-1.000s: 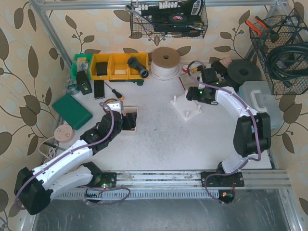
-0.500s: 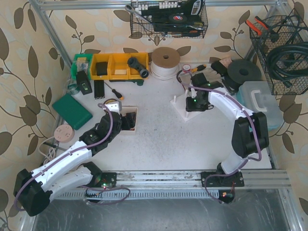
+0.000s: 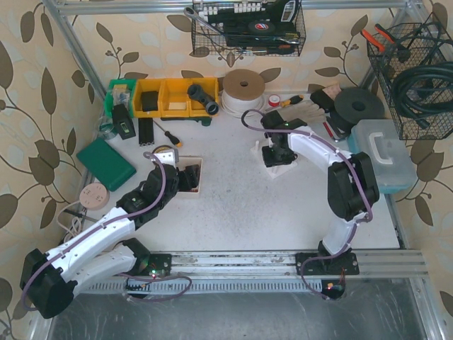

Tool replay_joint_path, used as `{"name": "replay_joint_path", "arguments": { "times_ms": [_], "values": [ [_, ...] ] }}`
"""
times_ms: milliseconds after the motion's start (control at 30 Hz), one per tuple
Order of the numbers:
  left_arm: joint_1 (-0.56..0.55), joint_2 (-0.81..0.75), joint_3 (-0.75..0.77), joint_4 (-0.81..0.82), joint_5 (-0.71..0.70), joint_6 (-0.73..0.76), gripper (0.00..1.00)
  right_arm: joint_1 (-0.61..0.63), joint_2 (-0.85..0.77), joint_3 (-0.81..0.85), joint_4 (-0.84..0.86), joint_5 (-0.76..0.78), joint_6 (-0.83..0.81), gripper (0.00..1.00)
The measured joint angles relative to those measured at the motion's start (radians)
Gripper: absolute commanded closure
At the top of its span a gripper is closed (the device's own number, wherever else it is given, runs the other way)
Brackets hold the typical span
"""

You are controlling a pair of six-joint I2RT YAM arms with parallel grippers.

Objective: Install the large spring

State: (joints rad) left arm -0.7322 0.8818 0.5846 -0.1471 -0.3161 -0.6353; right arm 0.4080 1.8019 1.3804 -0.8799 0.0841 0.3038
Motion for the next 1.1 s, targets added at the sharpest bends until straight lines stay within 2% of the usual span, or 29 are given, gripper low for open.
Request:
{"name": "replay_joint_path", "arguments": {
  "times_ms": [100,333,400,500,633,700,900,1100],
  "values": [
    [0.0,0.0,0.0,0.0,0.0,0.0,0.2,0.002,0.012,0.001,-0.003,0.026,0.012,0.63],
    [0.0,0.0,-0.005,0.001,0.0,0.0,0.2,0.031,0.032,0.001,-0.023,0.075,0.044,0.66],
    [0.0,0.0,-0.008,0.001,0.0,0.0,0.2,0.038,0.032,0.001,-0.024,0.086,0.057,0.73],
    [0.0,0.0,-0.01,0.001,0.0,0.0,0.2,0.05,0.031,0.001,-0.03,0.104,0.081,0.94],
    [0.0,0.0,-0.01,0.001,0.0,0.0,0.2,0.08,0.028,0.001,-0.037,0.12,0.111,0.95],
    [0.0,0.0,-0.01,0.001,0.0,0.0,0.2,0.098,0.028,0.001,-0.045,0.13,0.128,1.0],
    [0.0,-0.001,-0.011,0.001,0.0,0.0,0.2,0.155,0.023,0.0,-0.068,0.145,0.221,1.0],
    [0.0,-0.011,-0.015,0.001,0.0,-0.002,0.2,0.195,-0.085,-0.091,-0.016,0.102,0.377,1.0]
  ]
}}
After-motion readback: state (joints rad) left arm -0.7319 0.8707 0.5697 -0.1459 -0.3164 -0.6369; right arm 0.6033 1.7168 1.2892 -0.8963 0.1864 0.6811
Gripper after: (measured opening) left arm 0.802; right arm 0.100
